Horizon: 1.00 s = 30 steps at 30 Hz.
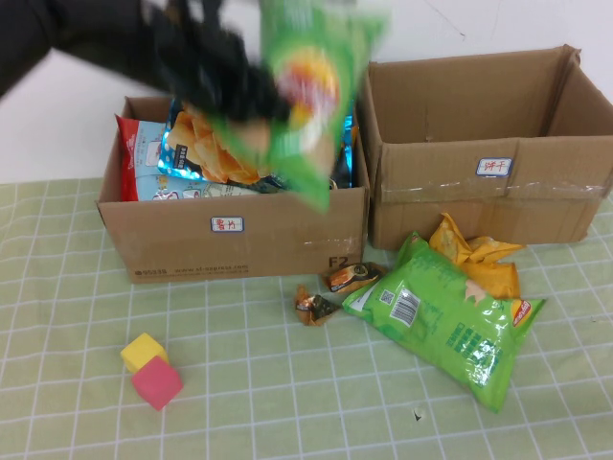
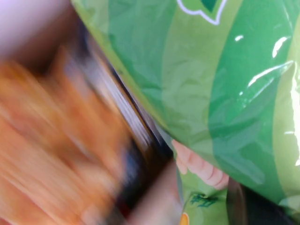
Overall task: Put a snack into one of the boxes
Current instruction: Place the potato chip in the potato chip box
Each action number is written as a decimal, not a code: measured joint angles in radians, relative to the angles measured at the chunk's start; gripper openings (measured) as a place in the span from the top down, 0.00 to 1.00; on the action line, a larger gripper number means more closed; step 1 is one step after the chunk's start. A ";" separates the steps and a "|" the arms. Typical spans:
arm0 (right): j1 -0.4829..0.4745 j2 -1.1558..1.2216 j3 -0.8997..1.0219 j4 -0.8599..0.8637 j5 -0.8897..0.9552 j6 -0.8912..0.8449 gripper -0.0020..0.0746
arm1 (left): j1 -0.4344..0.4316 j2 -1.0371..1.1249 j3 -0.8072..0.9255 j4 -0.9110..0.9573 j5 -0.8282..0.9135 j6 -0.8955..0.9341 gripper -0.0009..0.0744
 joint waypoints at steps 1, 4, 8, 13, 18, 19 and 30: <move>0.000 0.000 0.000 0.000 0.000 0.000 0.98 | 0.000 0.000 -0.033 0.011 -0.045 -0.007 0.92; 0.000 0.000 0.000 0.000 0.000 0.000 0.98 | 0.000 -0.004 -0.067 0.022 -0.265 -0.043 0.92; 0.000 0.000 0.000 0.001 0.000 0.000 0.98 | 0.006 0.026 -0.073 0.038 -0.466 -0.104 0.92; 0.000 0.000 0.000 0.001 0.000 0.000 0.98 | 0.042 0.154 -0.073 0.025 -0.560 -0.277 0.93; 0.000 0.000 0.000 0.002 0.000 0.000 0.98 | 0.068 0.268 -0.073 -0.007 -0.562 -0.486 0.93; 0.000 0.000 0.000 0.002 0.000 0.000 0.98 | 0.069 0.285 -0.073 -0.011 -0.553 -0.520 0.92; 0.000 0.000 0.000 0.002 0.000 -0.002 0.98 | 0.088 0.311 -0.073 -0.104 -0.410 -0.552 0.12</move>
